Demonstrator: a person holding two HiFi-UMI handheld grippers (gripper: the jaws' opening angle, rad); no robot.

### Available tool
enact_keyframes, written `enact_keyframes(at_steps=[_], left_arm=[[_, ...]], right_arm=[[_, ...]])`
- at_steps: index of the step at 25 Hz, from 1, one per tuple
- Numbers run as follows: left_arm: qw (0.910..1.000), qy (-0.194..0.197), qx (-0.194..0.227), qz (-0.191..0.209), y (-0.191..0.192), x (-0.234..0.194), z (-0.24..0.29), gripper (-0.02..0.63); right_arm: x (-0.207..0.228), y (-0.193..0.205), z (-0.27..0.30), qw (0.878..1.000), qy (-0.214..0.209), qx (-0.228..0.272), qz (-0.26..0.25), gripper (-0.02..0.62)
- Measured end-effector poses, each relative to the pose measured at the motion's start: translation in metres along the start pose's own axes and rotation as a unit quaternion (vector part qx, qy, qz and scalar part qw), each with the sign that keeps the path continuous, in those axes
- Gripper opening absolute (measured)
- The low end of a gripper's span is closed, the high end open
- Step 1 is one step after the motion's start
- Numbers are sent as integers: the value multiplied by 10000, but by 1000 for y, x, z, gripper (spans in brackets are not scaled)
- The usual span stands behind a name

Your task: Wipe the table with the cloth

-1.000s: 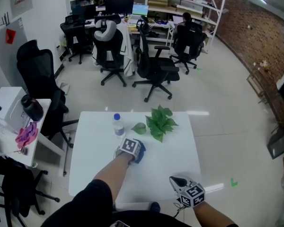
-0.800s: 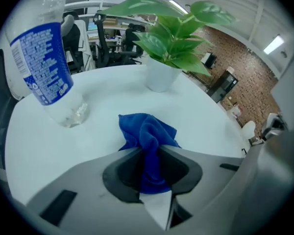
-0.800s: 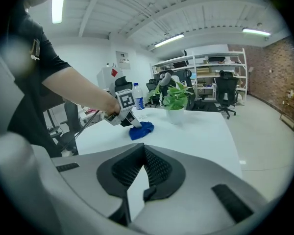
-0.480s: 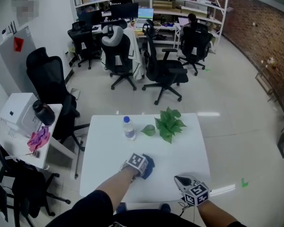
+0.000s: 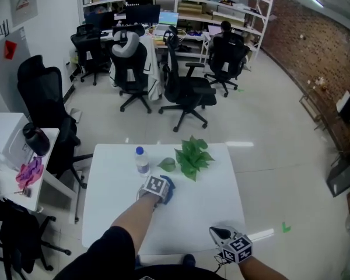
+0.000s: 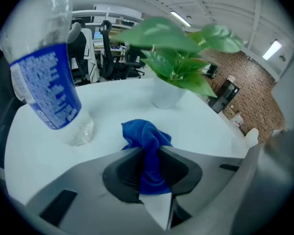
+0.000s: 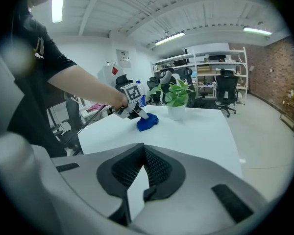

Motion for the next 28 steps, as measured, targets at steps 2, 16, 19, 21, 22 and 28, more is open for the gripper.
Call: enact_keyframes(at_steps=[2,16,19,21,22,28], left_arm=[[9998,-95,-169,-33,10,-3,6,78],[9967,627,-522,-26,69,30,-28,77],[9992,348,-8,-187,30,13,-28,77],[9993,273,218,-142,8,7,-21,77],[9995,207,227,-103,2,5,-17,77],[9988,-396,-283,38,25,-4,-6,77]], right_arm=[[3,2,-4,10000,85,-27,24,17],[-24,-26,33,9986,-436,146,-252,17],[-18,-25,31,9988,-378,90,-294,17],[-15,-22,24,9993,-274,32,-248,17],[-13,-20,20,9995,-221,-3,-231,17],[2,-10,-4,9998,74,-122,-142,17]])
Point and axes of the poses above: the fingertips, and each gripper's own axes: z forward along the fingers, x to its right, y out of its underside, the point moved 8 cm from there along -z, backward along the fingers, and after that the axes turned 4 degrees about -z, right-handed, at the moved point
